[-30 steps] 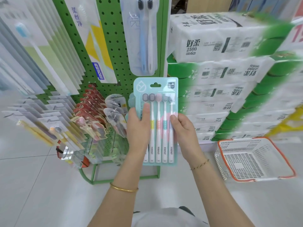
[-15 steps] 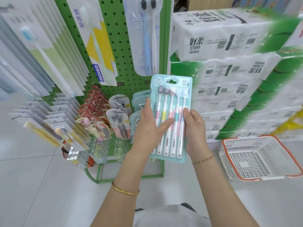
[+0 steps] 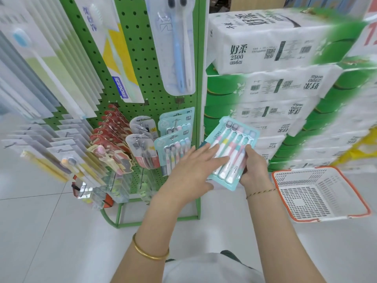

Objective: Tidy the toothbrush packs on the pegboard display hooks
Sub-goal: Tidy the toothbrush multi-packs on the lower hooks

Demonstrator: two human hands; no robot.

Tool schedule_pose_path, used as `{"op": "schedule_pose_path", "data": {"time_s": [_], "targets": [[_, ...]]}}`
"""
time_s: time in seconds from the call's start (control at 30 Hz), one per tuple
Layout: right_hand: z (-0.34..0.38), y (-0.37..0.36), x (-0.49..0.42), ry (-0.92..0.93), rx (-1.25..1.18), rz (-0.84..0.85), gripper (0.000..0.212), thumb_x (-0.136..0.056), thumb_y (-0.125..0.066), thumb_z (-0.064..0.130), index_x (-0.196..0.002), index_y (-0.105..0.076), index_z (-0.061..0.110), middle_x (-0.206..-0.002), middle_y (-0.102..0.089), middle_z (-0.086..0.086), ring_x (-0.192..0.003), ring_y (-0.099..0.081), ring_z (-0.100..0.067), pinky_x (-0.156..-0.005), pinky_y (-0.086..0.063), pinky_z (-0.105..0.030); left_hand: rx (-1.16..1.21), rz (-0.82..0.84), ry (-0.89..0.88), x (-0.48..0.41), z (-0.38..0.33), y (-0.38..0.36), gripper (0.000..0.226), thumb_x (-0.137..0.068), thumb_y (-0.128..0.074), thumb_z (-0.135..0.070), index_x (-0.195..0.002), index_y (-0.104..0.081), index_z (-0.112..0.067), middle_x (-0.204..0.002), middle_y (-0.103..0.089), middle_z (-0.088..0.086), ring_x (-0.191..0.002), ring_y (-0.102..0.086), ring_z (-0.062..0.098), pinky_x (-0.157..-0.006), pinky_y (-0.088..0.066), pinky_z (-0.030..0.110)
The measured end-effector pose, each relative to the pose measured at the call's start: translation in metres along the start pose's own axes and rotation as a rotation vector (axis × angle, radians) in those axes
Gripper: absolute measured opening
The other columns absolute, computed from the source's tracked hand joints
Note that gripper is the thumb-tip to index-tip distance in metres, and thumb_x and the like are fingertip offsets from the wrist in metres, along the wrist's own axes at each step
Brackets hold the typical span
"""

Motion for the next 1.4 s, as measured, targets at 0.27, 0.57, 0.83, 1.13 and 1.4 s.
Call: {"op": "schedule_pose_path", "data": {"time_s": [0.27, 0.57, 0.83, 1.13, 1.4], "targets": [[-0.005, 0.005, -0.001, -0.037, 0.129, 0.111, 0.055, -0.1, -0.025, 0.052, -0.091, -0.054, 0.007, -0.085, -0.068, -0.014, -0.072, -0.066, -0.026, -0.06, -0.052, -0.032, 0.377, -0.329, 0.158, -0.002, 0.001, 0.011, 0.042, -0.097, -0.045, -0.009, -0.134, -0.051, -0.028, -0.125, -0.06, -0.002, -0.111, -0.054, 0.018, -0.078, -0.039, 0.025], [-0.028, -0.002, 0.004, -0.052, 0.165, 0.394, 0.044, -0.098, -0.038, 0.046, -0.125, -0.055, 0.016, -0.103, -0.072, -0.005, -0.092, -0.069, -0.021, -0.065, -0.057, -0.034, 1.354, -0.492, 0.524, -0.001, 0.023, -0.001, 0.021, -0.097, -0.051, -0.013, -0.103, -0.061, -0.031, -0.112, -0.069, -0.005, -0.103, -0.066, 0.018, -0.094, -0.05, 0.05], [-0.011, -0.009, 0.009, 0.235, 0.188, 0.438, 0.03, -0.098, -0.048, 0.019, -0.127, -0.054, 0.018, -0.119, -0.067, 0.001, -0.109, -0.063, -0.017, -0.084, -0.056, -0.035, 1.277, -0.606, 0.589, 0.004, 0.04, -0.004, 0.039, -0.084, -0.069, -0.003, -0.118, -0.057, -0.018, -0.113, -0.069, -0.001, -0.093, -0.068, 0.007, -0.07, -0.057, 0.024], [0.013, -0.016, 0.024, 0.403, 0.378, 0.567, 0.02, -0.096, -0.049, 0.013, -0.11, -0.061, 0.019, -0.104, -0.072, 0.009, -0.096, -0.067, -0.009, -0.074, -0.054, -0.022, 0.633, -0.574, 0.621, 0.006, 0.036, 0.006, 0.102, -0.067, -0.082, -0.039, -0.147, -0.018, -0.031, -0.141, -0.032, 0.003, -0.131, -0.033, 0.02, -0.105, -0.036, 0.044], [0.008, -0.019, 0.036, 0.355, 0.543, 0.782, 0.025, -0.09, -0.053, 0.019, -0.113, -0.062, 0.019, -0.109, -0.071, 0.006, -0.101, -0.067, -0.013, -0.079, -0.052, -0.022, 0.743, -0.646, 0.503, -0.001, 0.028, 0.025, 0.087, -0.069, -0.082, -0.033, -0.139, -0.03, -0.029, -0.128, -0.048, -0.006, -0.119, -0.047, 0.013, -0.094, -0.043, 0.037]]}}
Point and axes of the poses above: each hand's wrist, its own x-axis away from the middle knuckle, its own y-axis out of the back of the hand, z = x × y, the point moved 3 cm from there along -x, towards the middle knuckle
